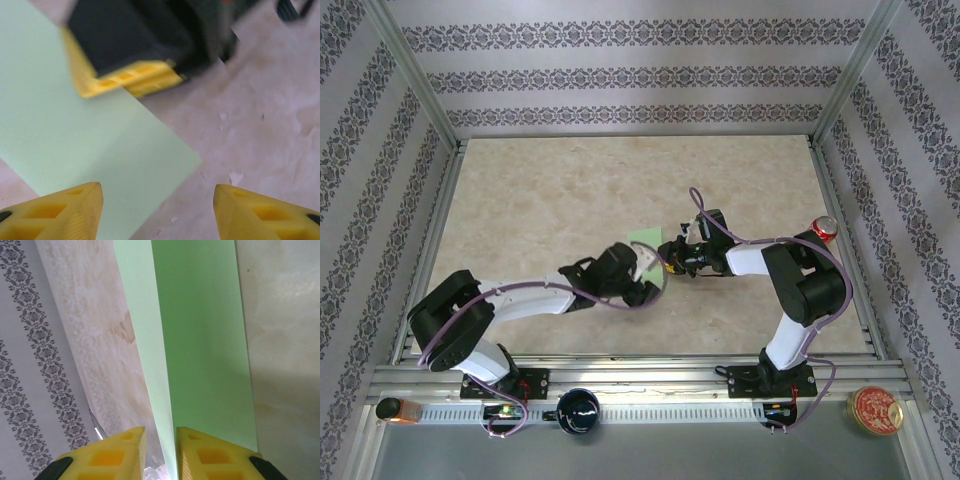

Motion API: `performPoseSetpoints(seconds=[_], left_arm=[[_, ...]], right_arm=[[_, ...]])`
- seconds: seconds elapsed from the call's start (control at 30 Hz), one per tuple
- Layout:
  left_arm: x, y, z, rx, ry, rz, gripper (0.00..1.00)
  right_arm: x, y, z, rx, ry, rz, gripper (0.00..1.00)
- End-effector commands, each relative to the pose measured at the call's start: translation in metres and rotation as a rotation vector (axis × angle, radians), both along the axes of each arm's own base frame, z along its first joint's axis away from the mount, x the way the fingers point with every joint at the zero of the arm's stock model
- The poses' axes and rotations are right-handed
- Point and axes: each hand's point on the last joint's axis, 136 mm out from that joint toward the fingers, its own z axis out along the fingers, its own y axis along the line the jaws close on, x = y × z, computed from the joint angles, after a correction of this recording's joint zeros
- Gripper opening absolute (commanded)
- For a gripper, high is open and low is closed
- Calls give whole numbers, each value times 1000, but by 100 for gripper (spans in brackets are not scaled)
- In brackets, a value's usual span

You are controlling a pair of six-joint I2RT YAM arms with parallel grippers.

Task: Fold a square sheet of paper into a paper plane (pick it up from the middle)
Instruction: Fold the triangle a second time at the center of the table.

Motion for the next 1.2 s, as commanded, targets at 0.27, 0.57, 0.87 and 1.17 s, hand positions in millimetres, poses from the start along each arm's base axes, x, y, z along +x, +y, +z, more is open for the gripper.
performPoseSetpoints(seconds=[0.27, 0.57, 0.87, 1.17], left_arm=[[4, -19, -11, 361, -326, -75, 62], [8, -20, -23, 504, -420, -31, 62], [13, -19, -26, 524, -439, -13, 58], [21, -19, -21, 513, -454, 7, 48]], right_arm=[[-1, 6, 3, 11, 1, 4, 25], [-1, 6, 0, 5, 6, 2, 25], [-1, 5, 0, -1, 6, -3, 25], [-1, 5, 1, -1, 7, -3, 25]])
